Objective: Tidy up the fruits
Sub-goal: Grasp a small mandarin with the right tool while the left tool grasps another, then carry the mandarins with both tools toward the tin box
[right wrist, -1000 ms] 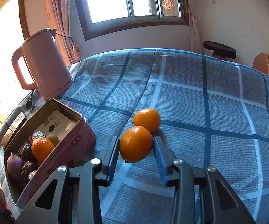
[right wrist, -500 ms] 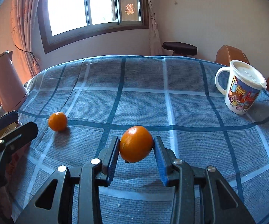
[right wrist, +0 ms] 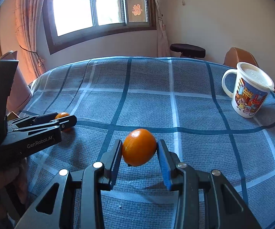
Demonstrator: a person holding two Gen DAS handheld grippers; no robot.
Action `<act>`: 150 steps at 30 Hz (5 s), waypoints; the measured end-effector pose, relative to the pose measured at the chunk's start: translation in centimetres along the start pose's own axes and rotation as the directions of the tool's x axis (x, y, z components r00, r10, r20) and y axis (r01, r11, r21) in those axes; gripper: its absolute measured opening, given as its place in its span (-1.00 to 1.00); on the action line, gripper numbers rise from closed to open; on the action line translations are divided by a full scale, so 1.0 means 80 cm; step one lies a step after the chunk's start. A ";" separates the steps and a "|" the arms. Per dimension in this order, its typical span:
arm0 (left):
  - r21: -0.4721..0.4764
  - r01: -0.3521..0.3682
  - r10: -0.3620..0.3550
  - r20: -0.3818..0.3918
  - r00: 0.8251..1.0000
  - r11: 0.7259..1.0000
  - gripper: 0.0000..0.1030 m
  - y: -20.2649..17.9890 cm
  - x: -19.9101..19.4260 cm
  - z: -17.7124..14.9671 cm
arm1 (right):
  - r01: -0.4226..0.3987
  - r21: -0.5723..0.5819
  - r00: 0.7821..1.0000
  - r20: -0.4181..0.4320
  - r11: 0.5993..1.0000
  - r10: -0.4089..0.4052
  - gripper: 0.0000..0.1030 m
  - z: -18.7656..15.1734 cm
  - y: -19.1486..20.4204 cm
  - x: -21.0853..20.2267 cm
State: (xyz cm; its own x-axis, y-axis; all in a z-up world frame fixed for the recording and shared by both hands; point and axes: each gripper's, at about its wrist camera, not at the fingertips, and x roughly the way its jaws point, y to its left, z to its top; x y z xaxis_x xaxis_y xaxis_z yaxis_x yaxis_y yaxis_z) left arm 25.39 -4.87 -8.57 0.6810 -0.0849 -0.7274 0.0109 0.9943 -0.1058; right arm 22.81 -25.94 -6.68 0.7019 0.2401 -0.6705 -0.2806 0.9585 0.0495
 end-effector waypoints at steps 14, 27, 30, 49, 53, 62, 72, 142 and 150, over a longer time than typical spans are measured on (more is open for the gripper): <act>-0.042 0.090 -0.086 0.090 0.992 0.995 -0.19 0.012 -0.032 -0.012 | -0.001 0.008 1.000 0.023 1.000 0.001 -0.23 0.000 -0.003 -0.006; 0.009 0.091 -0.091 0.165 0.982 0.996 -0.19 0.002 -0.057 -0.018 | -0.044 -0.002 0.996 0.075 0.999 0.044 -0.23 -0.001 -0.002 -0.018; 0.020 0.084 -0.087 0.185 0.979 0.996 -0.19 0.000 -0.062 -0.019 | -0.054 -0.003 0.995 0.088 0.999 0.054 -0.23 -0.001 -0.003 -0.021; 0.080 0.042 -0.062 0.269 0.961 0.996 -0.19 -0.015 -0.085 -0.030 | -0.077 0.011 0.986 0.152 0.997 0.075 -0.23 -0.004 -0.010 -0.037; 0.086 0.035 -0.058 0.286 0.957 0.996 -0.19 -0.017 -0.090 -0.032 | -0.078 0.015 0.983 0.166 0.997 0.074 -0.23 -0.004 -0.011 -0.041; 0.096 0.025 -0.054 0.317 0.947 0.995 -0.19 -0.020 -0.101 -0.038 | -0.076 0.023 0.979 0.193 0.997 0.070 -0.23 -0.005 -0.014 -0.047; 0.166 0.005 -0.069 0.381 0.922 0.986 -0.19 -0.036 -0.125 -0.057 | -0.008 0.003 0.965 0.263 1.000 0.007 -0.23 -0.011 -0.003 -0.069; 0.099 -0.075 0.019 0.477 0.879 0.992 -0.19 0.052 -0.226 -0.125 | -0.060 -0.260 0.918 0.365 0.964 0.156 -0.23 -0.039 0.143 -0.128; 0.068 -0.125 0.079 0.468 0.880 0.990 -0.19 0.080 -0.235 -0.129 | -0.132 -0.294 0.912 0.339 0.947 0.232 -0.23 -0.034 0.171 -0.127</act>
State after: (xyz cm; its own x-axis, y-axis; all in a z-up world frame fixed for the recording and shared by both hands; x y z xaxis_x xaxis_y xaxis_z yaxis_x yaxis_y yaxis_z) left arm 5.07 2.42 -2.58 0.9431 0.0341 -0.3308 -0.0248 0.9992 0.0322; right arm 10.06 -15.68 -1.21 0.7967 0.4936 -0.3489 -0.5506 0.8308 -0.0820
